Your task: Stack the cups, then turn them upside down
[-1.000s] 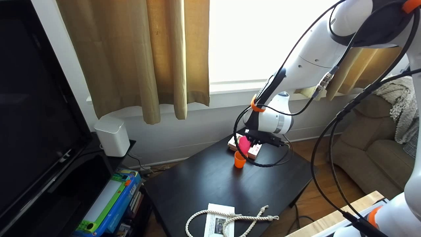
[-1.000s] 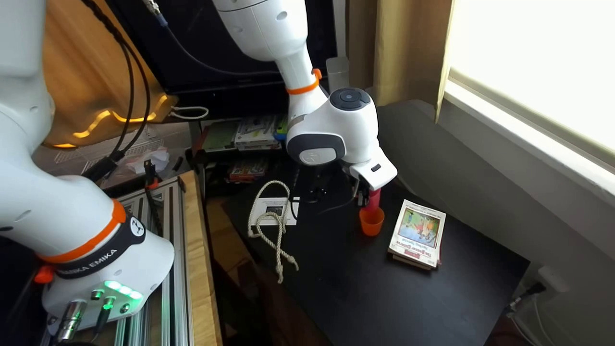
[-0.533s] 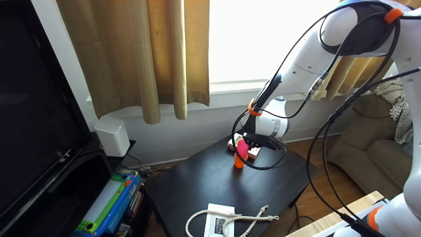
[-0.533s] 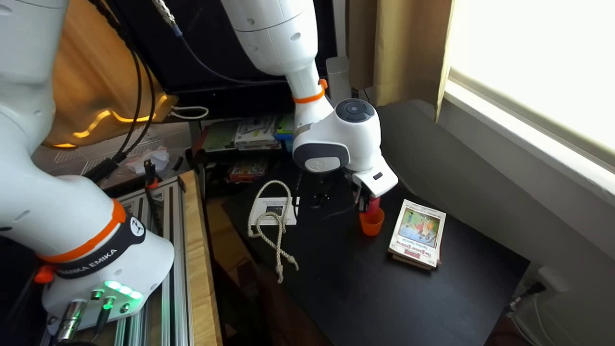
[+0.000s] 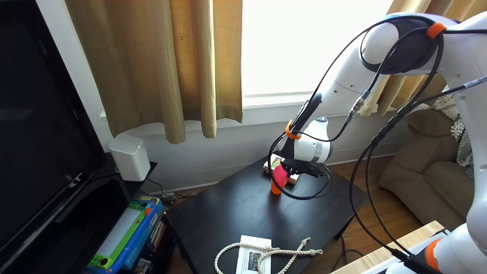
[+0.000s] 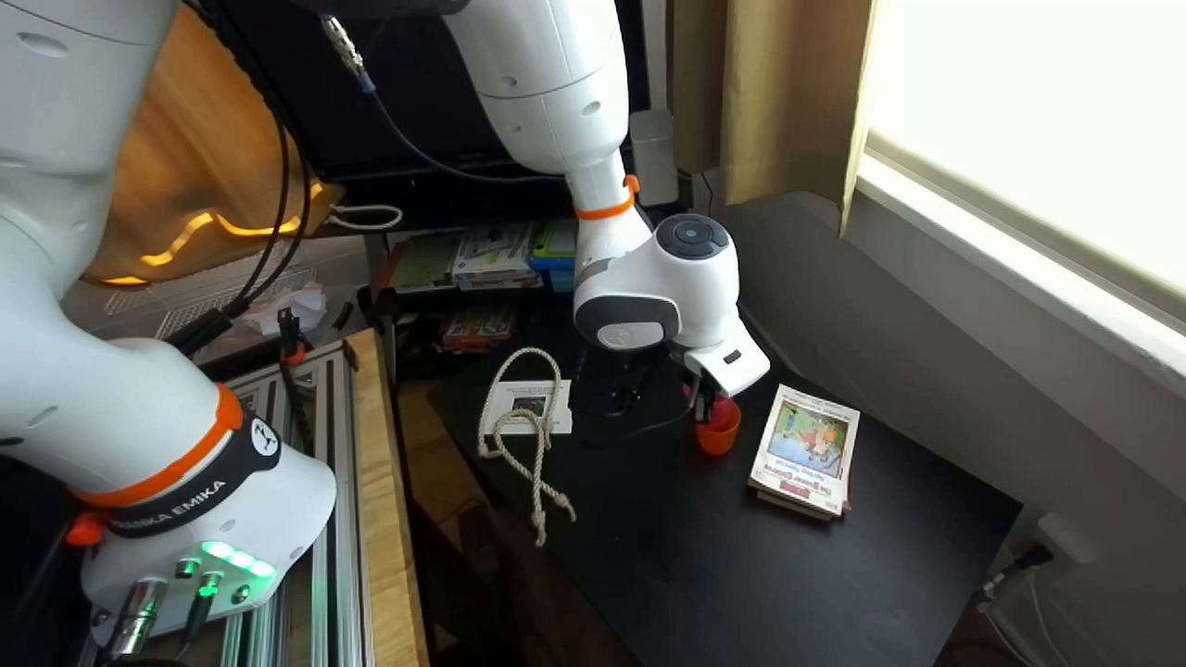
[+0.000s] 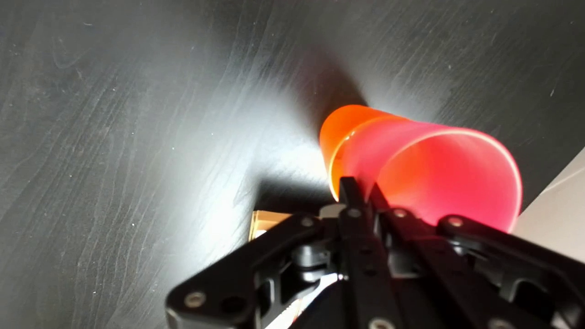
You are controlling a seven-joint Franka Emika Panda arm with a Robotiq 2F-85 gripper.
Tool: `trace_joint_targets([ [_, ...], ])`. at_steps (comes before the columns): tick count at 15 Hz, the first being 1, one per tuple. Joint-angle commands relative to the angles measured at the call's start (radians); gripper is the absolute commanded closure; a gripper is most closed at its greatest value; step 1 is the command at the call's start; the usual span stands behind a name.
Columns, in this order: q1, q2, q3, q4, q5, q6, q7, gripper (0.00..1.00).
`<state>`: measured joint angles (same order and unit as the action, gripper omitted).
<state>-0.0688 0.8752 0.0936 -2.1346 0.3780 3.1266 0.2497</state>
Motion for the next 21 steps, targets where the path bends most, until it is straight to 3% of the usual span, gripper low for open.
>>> trace_joint_targets([
  [1,0.002,0.038,-0.011,0.030,-0.030,0.017,0.001,0.99],
  [3,-0.002,0.048,-0.010,0.041,-0.034,0.010,0.000,0.99],
  [5,-0.011,0.057,-0.003,0.049,-0.035,0.001,-0.002,0.70],
  [15,-0.039,0.119,0.002,0.098,-0.050,0.020,-0.030,0.00],
  [19,-0.037,0.175,0.000,0.159,-0.048,0.021,-0.026,0.00],
  [21,-0.033,0.195,-0.005,0.185,-0.050,0.007,-0.025,0.09],
])
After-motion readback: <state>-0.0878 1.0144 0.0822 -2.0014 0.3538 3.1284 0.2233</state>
